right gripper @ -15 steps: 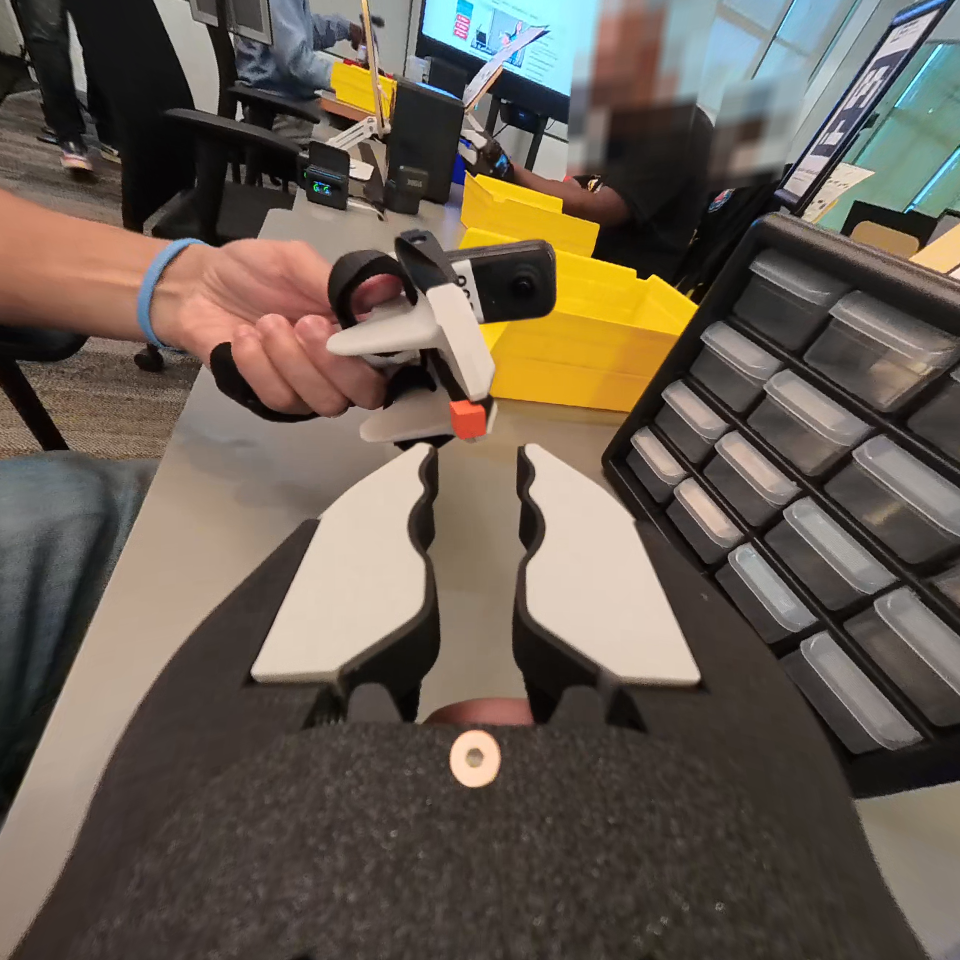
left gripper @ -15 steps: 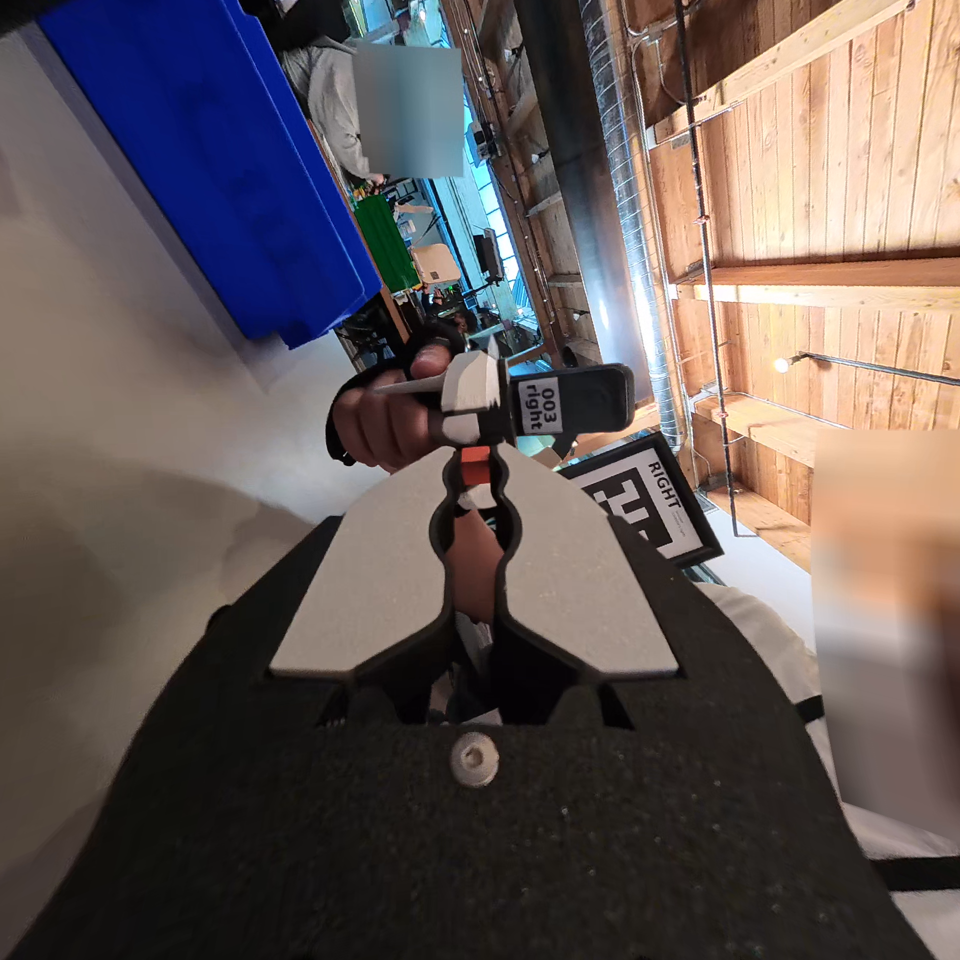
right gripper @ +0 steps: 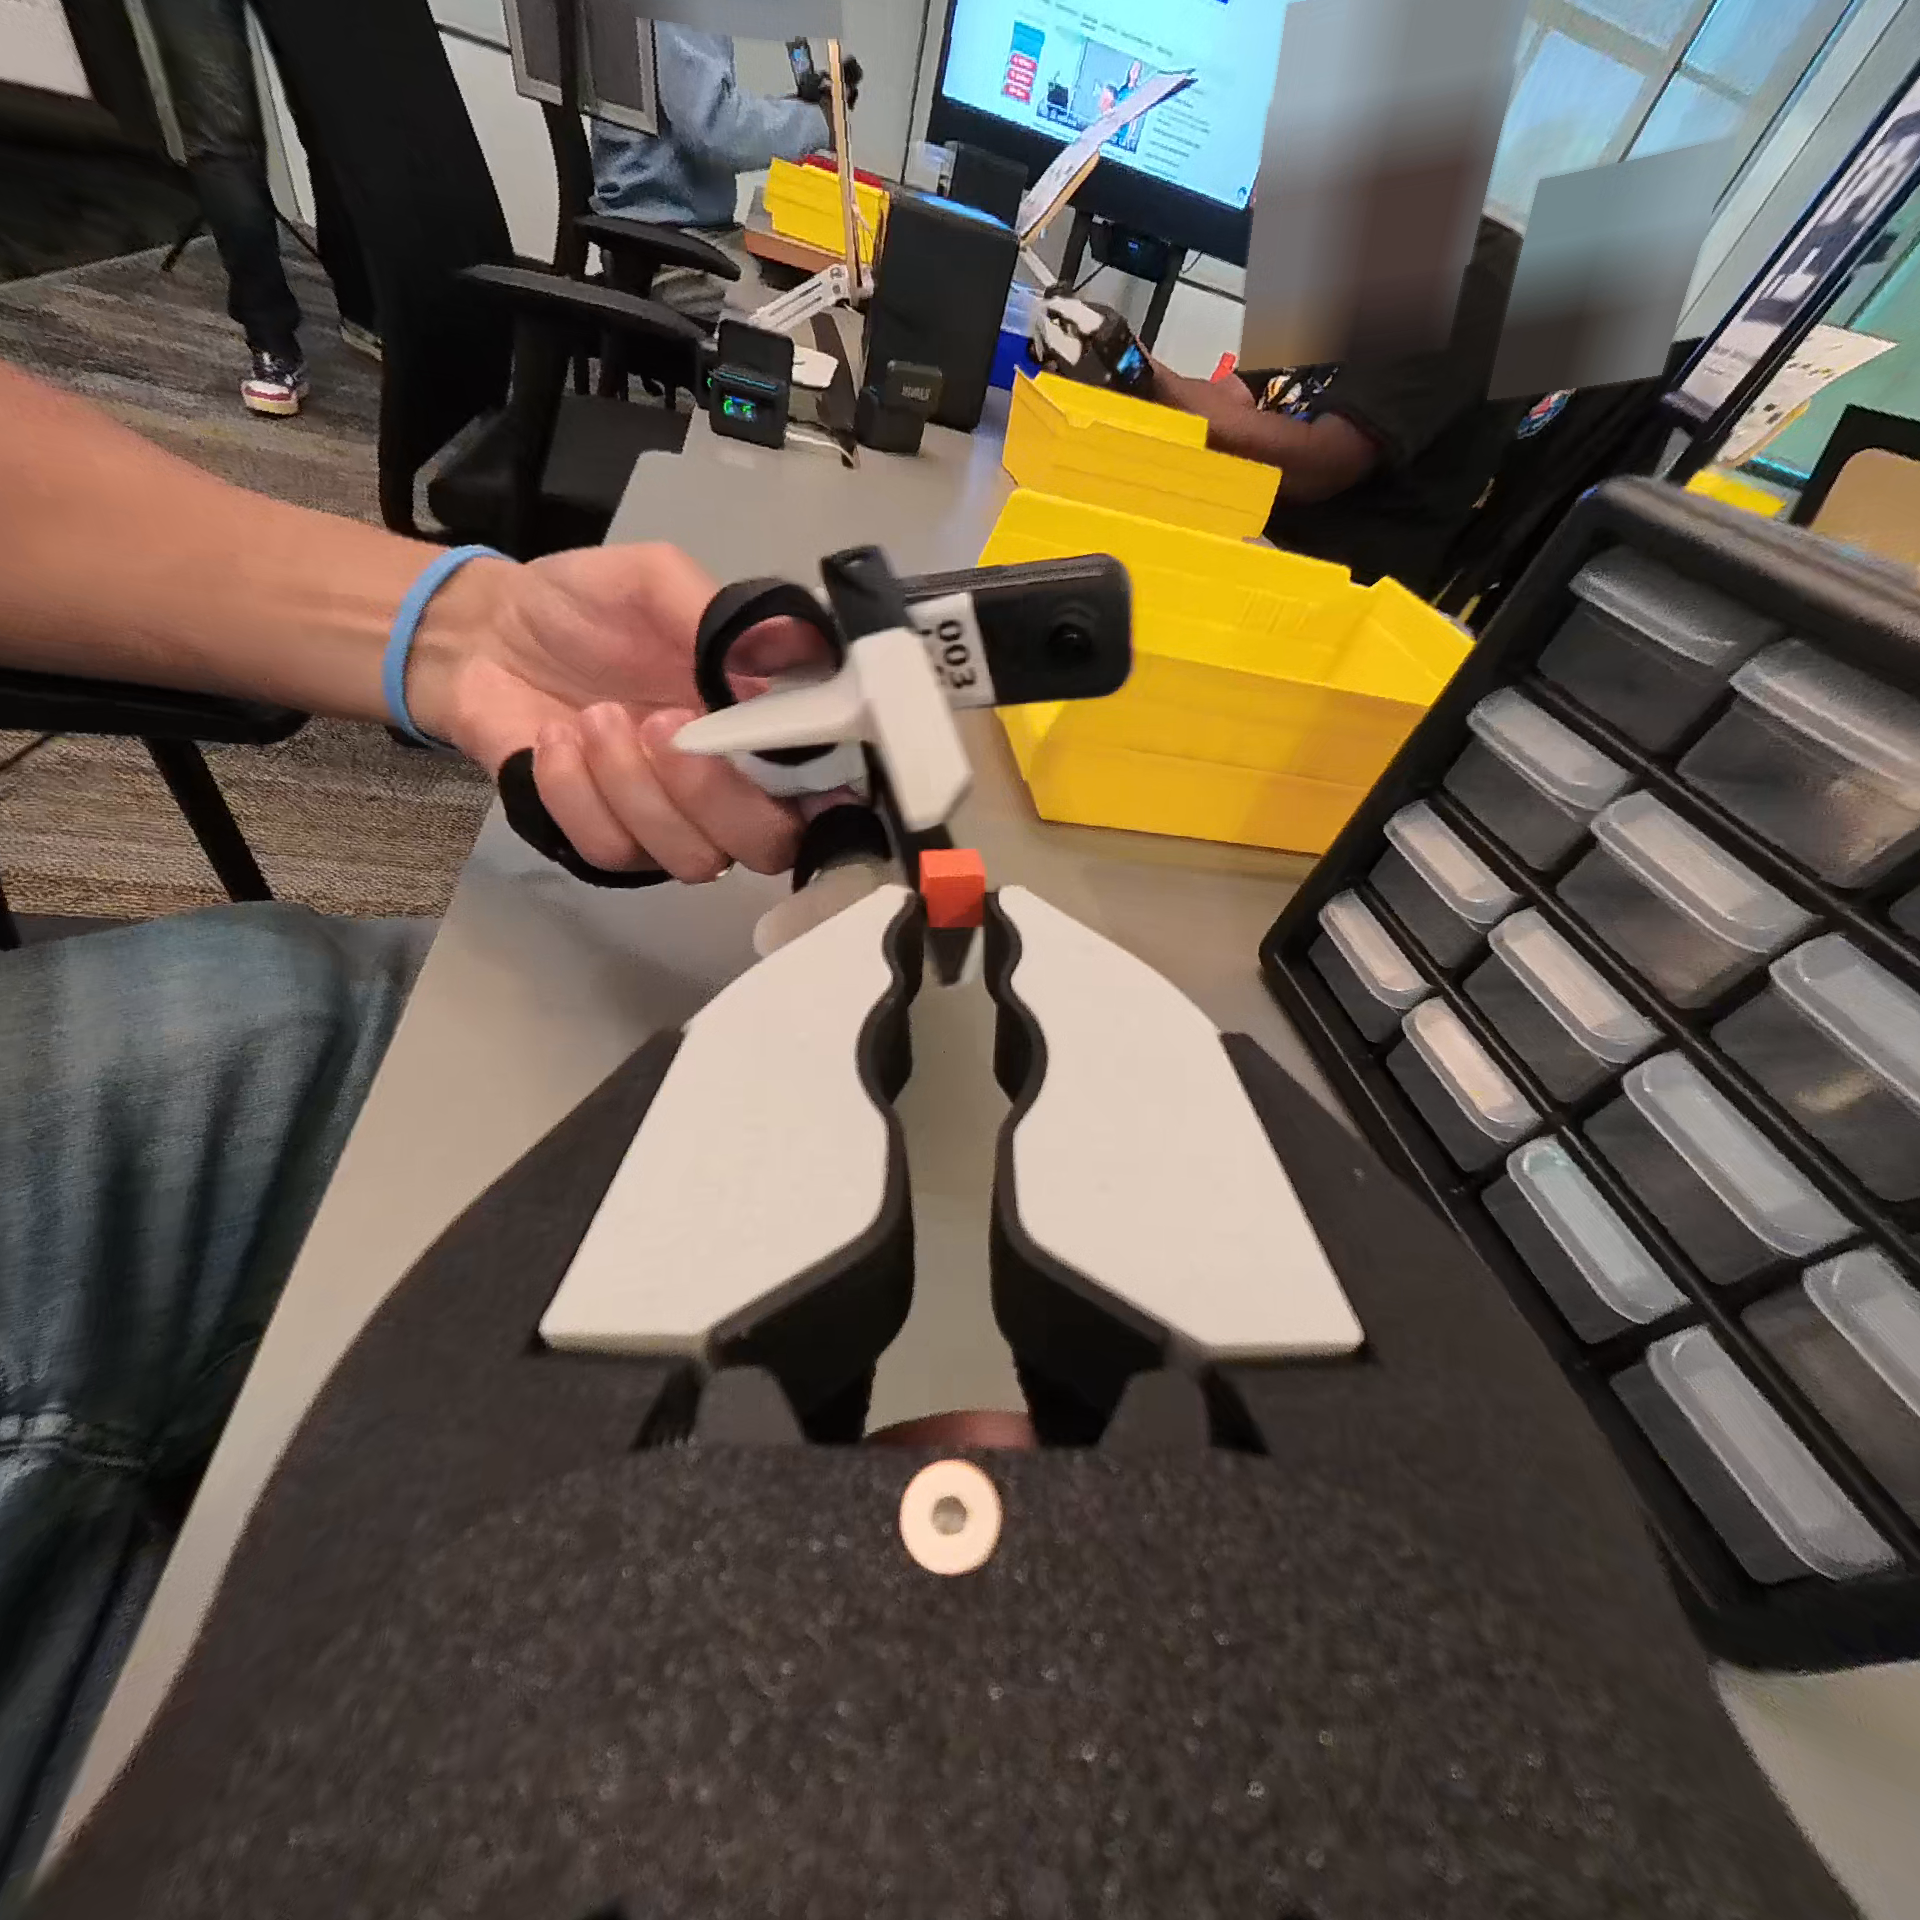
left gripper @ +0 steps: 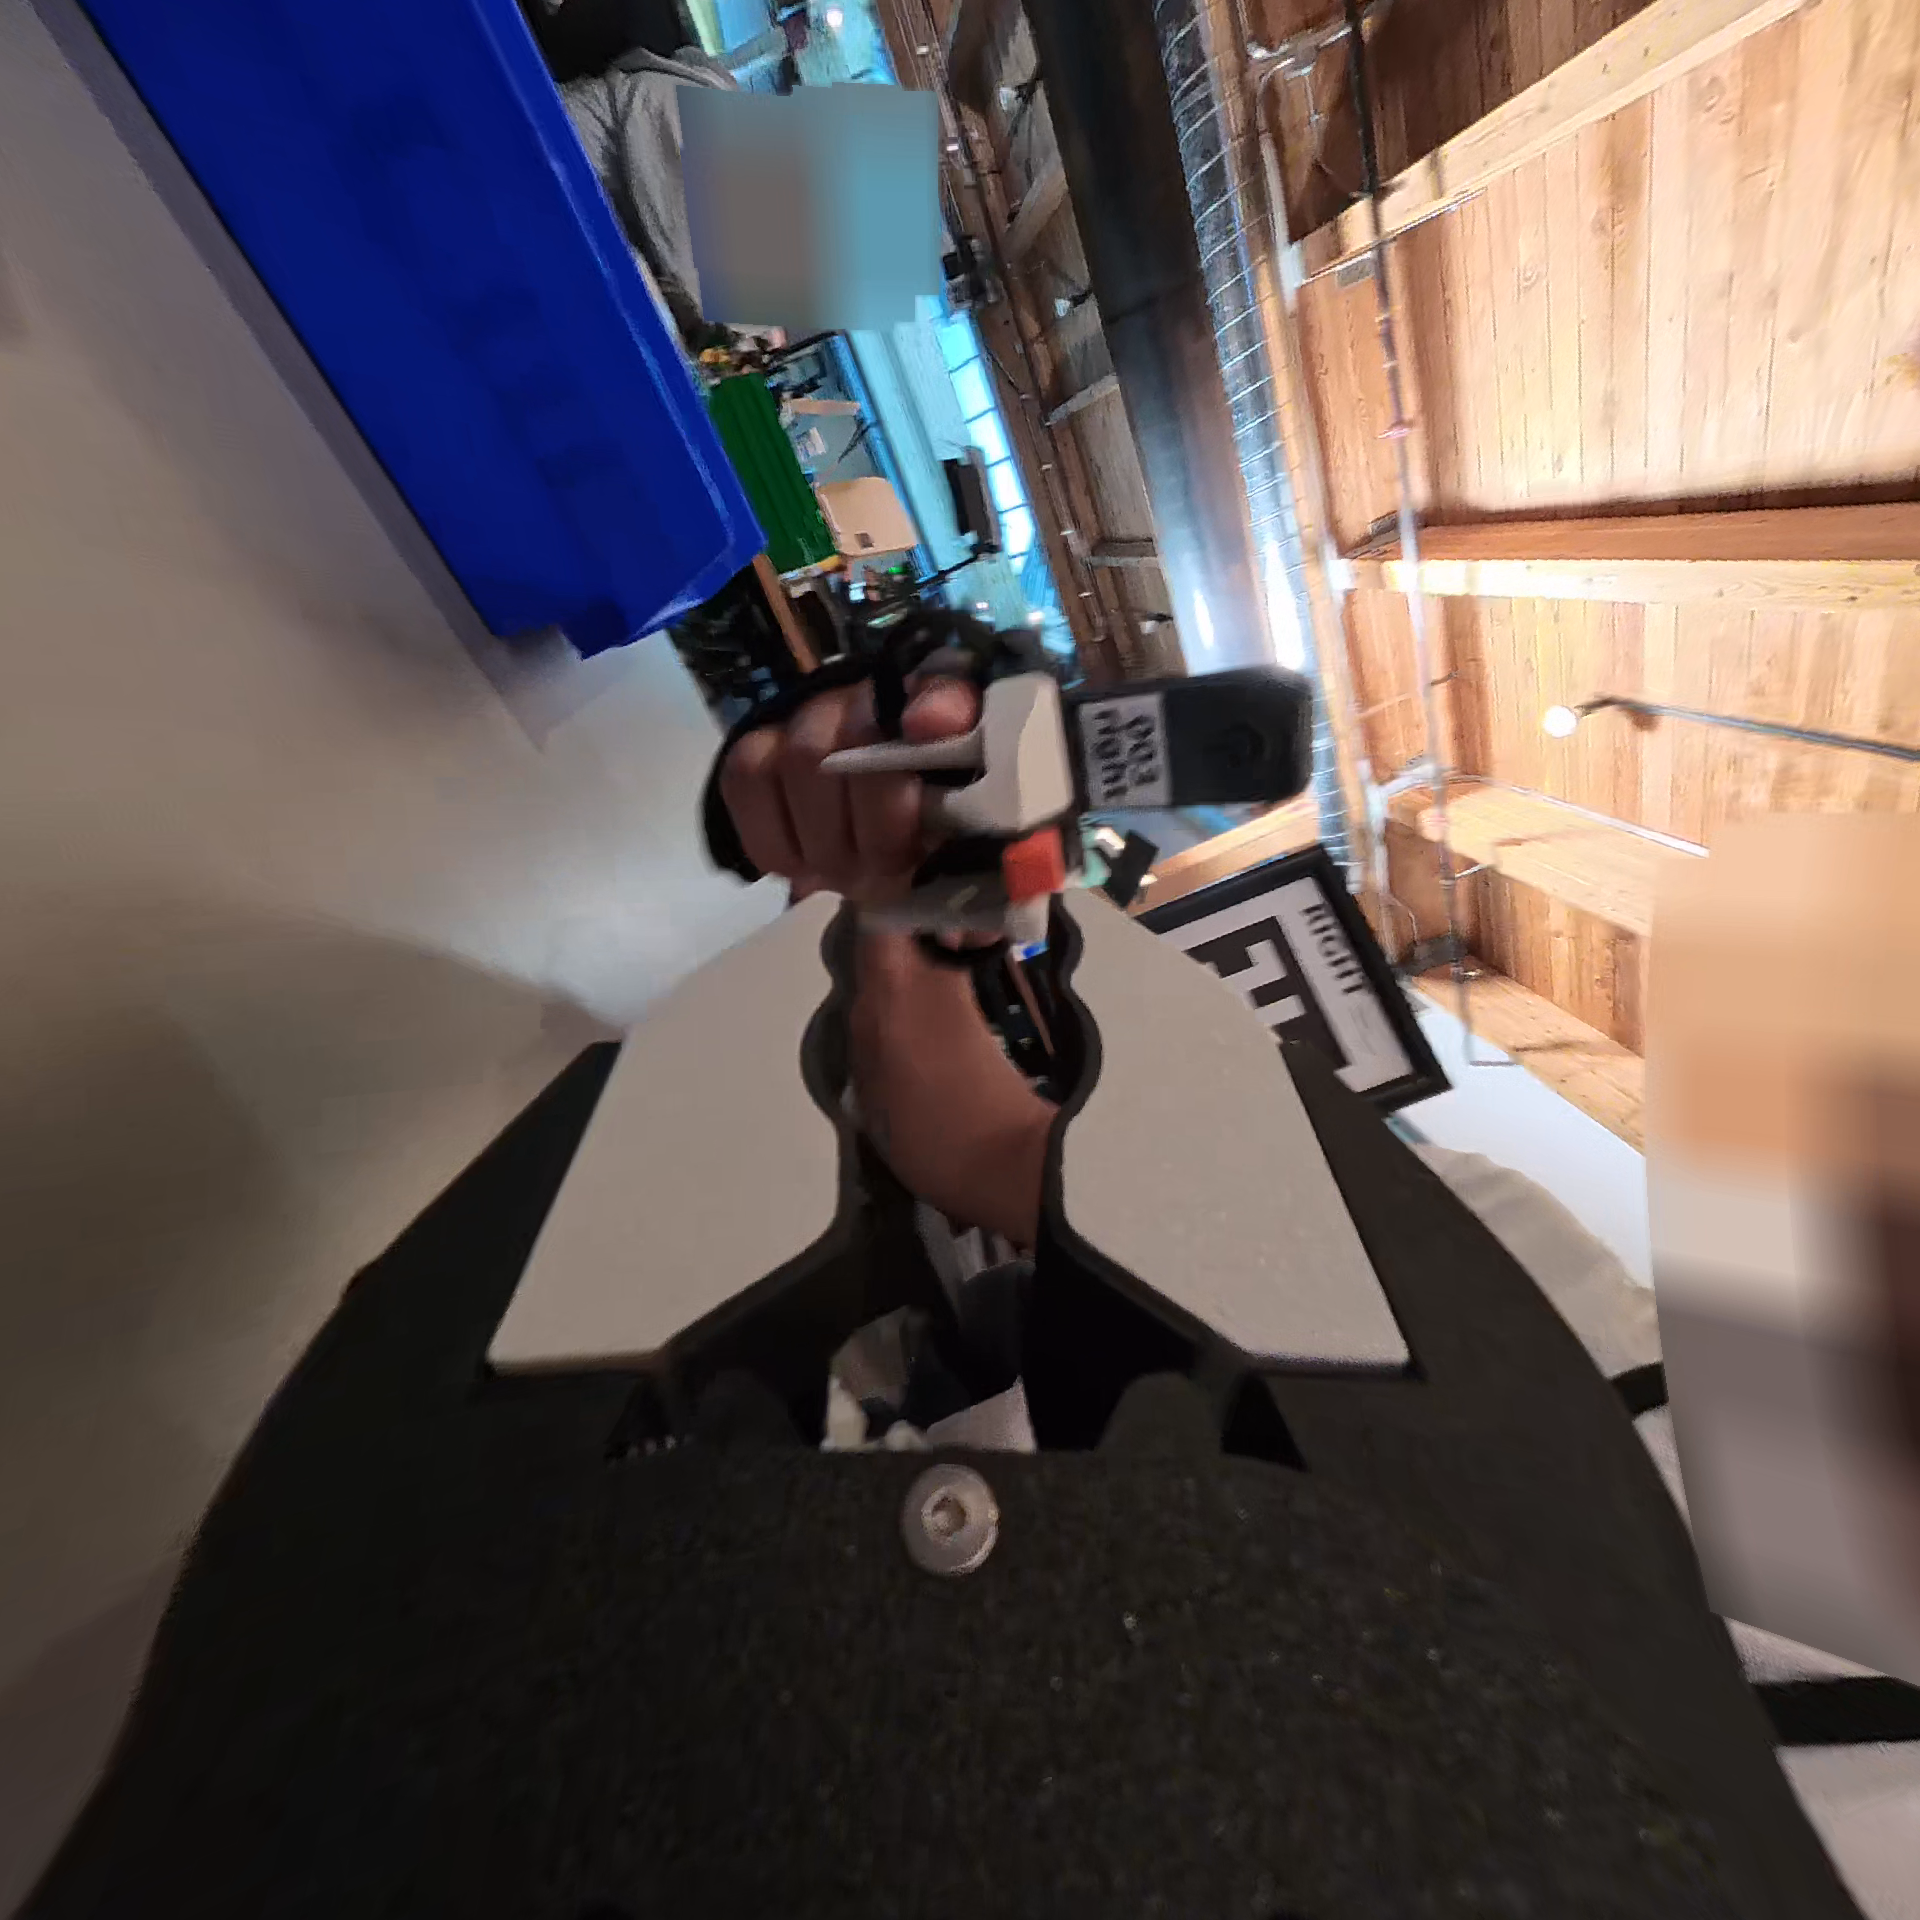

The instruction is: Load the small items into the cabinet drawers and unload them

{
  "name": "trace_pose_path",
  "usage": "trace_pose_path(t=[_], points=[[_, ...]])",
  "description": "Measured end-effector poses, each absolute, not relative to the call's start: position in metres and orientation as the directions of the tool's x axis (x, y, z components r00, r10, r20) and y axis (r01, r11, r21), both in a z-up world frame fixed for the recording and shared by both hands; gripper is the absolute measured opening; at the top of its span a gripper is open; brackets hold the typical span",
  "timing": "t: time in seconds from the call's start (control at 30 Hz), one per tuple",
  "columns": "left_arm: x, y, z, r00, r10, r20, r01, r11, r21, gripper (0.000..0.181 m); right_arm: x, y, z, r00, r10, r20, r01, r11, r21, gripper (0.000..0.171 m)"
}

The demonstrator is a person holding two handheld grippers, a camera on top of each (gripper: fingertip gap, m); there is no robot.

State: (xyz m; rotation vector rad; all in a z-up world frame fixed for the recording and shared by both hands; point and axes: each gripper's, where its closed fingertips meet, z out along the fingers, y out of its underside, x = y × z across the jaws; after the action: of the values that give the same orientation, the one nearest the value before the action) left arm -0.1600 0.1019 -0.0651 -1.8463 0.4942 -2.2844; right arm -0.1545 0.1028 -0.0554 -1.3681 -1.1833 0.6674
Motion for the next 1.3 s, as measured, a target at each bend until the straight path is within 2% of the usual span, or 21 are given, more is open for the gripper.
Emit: trace_pose_path(t=[0.03, 0.13, 0.23, 0.33, 0.43, 0.47, 0.6, 0.9, 1.0, 1.1, 1.2, 1.3], points=[[-0.165, 0.099, -0.073, -0.183, -0.354, 0.917, -0.082, -0.924, -0.373, 0.037, -0.148, 0.104, -0.048, 0.339, 0.909, 0.242, 0.264, 0.156, -0.952, 0.011], [-0.182, 0.084, -0.089, -0.092, -0.423, 0.901, -0.066, -0.901, -0.43, 0.037, -0.096, 0.126, -0.008, 0.476, 0.823, 0.311, 0.328, 0.161, -0.931, 0.011], [-0.196, 0.074, -0.083, -0.101, -0.449, 0.888, -0.007, -0.892, -0.452, 0.036, 0.003, 0.165, 0.017, 0.661, 0.67, 0.338, 0.456, -0.001, -0.89, 0.01], [-0.199, 0.073, -0.084, -0.058, -0.501, 0.863, 0.024, -0.865, -0.501, 0.034, 0.105, 0.204, -0.026, 0.759, 0.569, 0.316, 0.57, -0.347, -0.745, 0.011], [-0.197, 0.075, -0.083, -0.054, -0.524, 0.85, 0.031, -0.852, -0.523, 0.033, 0.161, 0.222, -0.109, 0.794, 0.573, 0.203, 0.594, -0.66, -0.461, 0.011], [-0.196, 0.074, -0.084, -0.055, -0.522, 0.851, 0.027, -0.853, -0.521, 0.033, 0.163, 0.224, -0.13, 0.782, 0.601, 0.167, 0.613, -0.693, -0.38, 0.011], [-0.194, 0.073, -0.085, -0.046, -0.527, 0.849, 0.02, -0.85, -0.527, 0.033, 0.155, 0.243, -0.171, 0.748, 0.65, 0.136, 0.662, -0.711, -0.238, 0.011], [-0.198, 0.074, -0.095, 0.033, -0.597, 0.801, -0.007, -0.802, -0.597, 0.031, 0.151, 0.255, -0.193, 0.768, 0.637, 0.07, 0.64, -0.765, -0.066, 0.01], [-0.198, 0.076, -0.099, 0.082, -0.636, 0.767, -0.025, -0.771, -0.637, 0.033, 0.15, 0.254, -0.19, 0.774, 0.63, 0.068, 0.633, -0.773, -0.049, 0.015], [-0.198, 0.077, -0.102, 0.124, -0.665, 0.736, -0.031, -0.744, -0.667, 0.038, 0.145, 0.255, -0.174, 0.813, 0.579, 0.069, 0.582, -0.802, -0.134, 0.03], [-0.202, 0.085, -0.101, 0.213, -0.725, 0.655, -0.016, -0.673, -0.74, 0.038, 0.134, 0.251, -0.136, 0.875, 0.48, 0.067, 0.47, -0.805, -0.361, 0.035], [-0.222, 0.109, -0.101, 0.426, -0.776, 0.465, -0.012, -0.519, -0.855, 0.038, 0.135, 0.231, -0.078, 0.94, 0.317, 0.123, 0.313, -0.668, -0.675, 0.039]])
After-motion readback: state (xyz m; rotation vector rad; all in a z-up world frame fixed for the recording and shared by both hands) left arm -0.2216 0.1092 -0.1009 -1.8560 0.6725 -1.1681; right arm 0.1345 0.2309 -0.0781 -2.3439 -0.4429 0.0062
